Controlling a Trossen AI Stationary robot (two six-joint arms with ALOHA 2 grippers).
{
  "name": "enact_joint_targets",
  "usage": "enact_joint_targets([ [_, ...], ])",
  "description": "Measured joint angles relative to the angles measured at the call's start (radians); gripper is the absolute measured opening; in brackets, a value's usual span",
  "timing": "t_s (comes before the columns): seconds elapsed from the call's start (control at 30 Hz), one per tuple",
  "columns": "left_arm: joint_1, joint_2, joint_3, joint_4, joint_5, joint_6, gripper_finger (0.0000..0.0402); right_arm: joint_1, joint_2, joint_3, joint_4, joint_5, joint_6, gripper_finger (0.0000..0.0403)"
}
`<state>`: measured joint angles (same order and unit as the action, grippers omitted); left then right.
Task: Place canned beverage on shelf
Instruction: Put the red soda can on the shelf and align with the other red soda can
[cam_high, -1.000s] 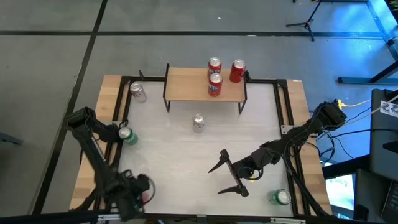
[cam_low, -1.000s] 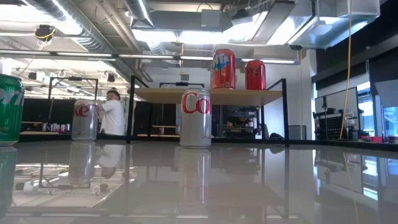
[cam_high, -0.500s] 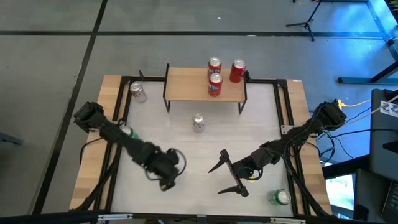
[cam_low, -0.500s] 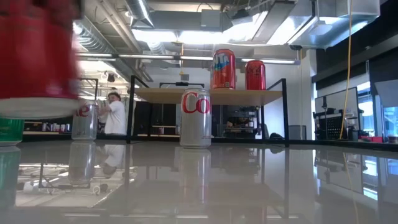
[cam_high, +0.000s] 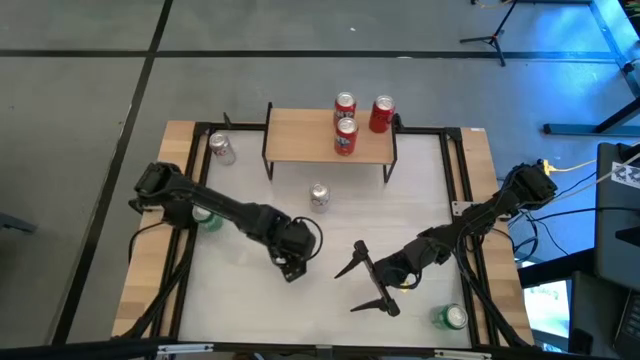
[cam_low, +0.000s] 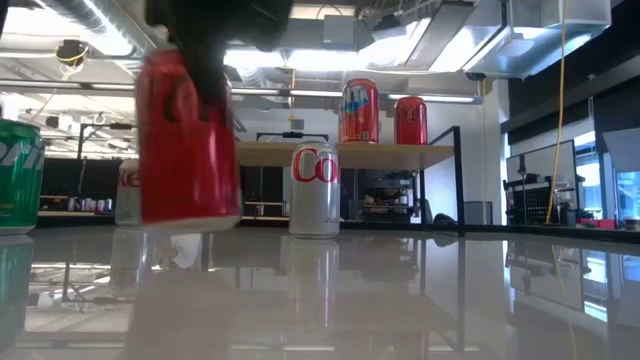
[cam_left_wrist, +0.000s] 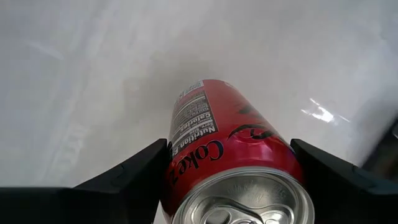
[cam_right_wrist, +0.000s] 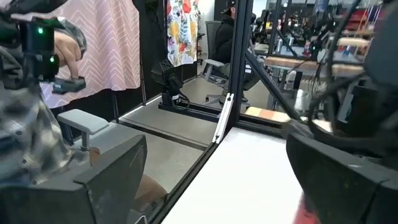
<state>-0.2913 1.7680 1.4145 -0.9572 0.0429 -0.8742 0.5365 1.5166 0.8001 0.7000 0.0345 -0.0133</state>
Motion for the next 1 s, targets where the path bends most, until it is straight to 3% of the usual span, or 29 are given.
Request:
enact_joint_targets([
  [0.6, 0.050, 0.073, 0.046, 0.011, 0.018, 0.105, 0.0286, 0.000, 0.000, 0.000, -0.021, 0.000, 0.009, 0.0383],
  [1.0, 0.044, 0.072, 0.047, 0.041, -0.003, 0.125, 0.0339, 0.000, 0.000, 0.000, -0.020, 0.000, 0.009, 0.0383],
])
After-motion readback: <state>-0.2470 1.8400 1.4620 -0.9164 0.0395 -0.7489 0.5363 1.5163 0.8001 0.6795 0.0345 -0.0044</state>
